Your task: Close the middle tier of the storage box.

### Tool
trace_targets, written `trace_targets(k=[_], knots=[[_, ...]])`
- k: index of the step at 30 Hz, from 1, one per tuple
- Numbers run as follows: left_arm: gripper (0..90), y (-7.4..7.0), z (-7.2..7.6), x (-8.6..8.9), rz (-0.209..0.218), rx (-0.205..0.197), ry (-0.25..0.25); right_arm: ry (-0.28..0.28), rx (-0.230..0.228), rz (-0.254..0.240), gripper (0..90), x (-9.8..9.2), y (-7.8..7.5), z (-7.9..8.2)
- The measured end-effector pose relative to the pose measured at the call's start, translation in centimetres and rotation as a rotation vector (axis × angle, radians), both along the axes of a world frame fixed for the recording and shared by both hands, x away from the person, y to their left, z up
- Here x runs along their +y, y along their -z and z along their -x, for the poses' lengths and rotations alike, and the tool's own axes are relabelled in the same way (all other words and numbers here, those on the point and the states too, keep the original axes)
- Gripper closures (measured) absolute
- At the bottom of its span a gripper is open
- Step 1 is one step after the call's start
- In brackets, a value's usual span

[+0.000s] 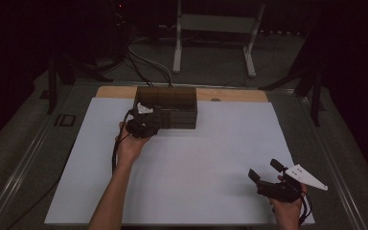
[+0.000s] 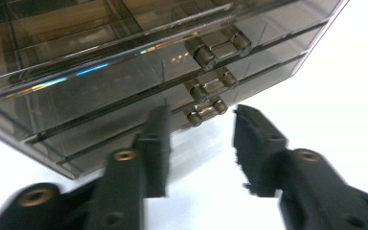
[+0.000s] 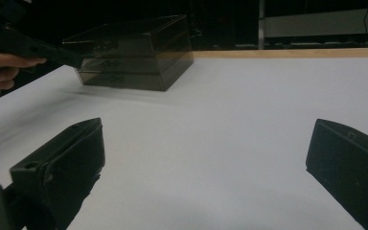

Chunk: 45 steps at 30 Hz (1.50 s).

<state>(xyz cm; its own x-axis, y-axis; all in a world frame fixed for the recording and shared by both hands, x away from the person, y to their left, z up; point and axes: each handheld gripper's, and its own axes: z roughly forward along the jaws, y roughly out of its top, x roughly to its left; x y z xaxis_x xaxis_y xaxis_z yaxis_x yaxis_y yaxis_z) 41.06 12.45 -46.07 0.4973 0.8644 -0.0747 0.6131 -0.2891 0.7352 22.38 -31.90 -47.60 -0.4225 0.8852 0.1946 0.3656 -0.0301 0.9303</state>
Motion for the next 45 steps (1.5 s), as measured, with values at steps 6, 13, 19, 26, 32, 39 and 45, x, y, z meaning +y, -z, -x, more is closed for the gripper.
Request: trace_targets(k=[6, 13, 19, 26, 32, 39, 45], knots=[[38.4, -0.8, 1.3, 0.9, 0.029, -0.026, 0.000, -0.003, -0.001, 0.003, 0.0, 0.1, 0.0, 0.0], [3.1, -1.3, 3.1, 1.8, 0.044, -0.049, 0.027, -0.006, 0.000, 0.006, 0.0, 0.2, 0.0, 0.0], [1.9, -2.0, 4.6, 3.0, 0.109, -0.092, 0.042, -0.007, -0.002, 0.010, 0.0, 0.3, 0.0, 0.0], [0.8, -2.8, 6.2, 4.2, 0.112, -0.137, 0.032, -0.007, 0.001, 0.009, 0.0, 0.3, 0.1, 0.0], [0.8, -3.2, 8.3, 5.5, 0.109, -0.215, 0.035, -0.006, 0.000, 0.009, 0.0, 0.3, 0.1, 0.0], [0.9, -2.8, 9.7, 6.5, 0.121, -0.254, 0.037, -0.011, 0.000, 0.012, 0.0, 0.5, 0.1, 0.0], [0.9, -2.3, 10.7, 7.3, 0.133, -0.270, 0.039, -0.010, 0.000, 0.013, 0.0, 0.5, 0.1, 0.0]])
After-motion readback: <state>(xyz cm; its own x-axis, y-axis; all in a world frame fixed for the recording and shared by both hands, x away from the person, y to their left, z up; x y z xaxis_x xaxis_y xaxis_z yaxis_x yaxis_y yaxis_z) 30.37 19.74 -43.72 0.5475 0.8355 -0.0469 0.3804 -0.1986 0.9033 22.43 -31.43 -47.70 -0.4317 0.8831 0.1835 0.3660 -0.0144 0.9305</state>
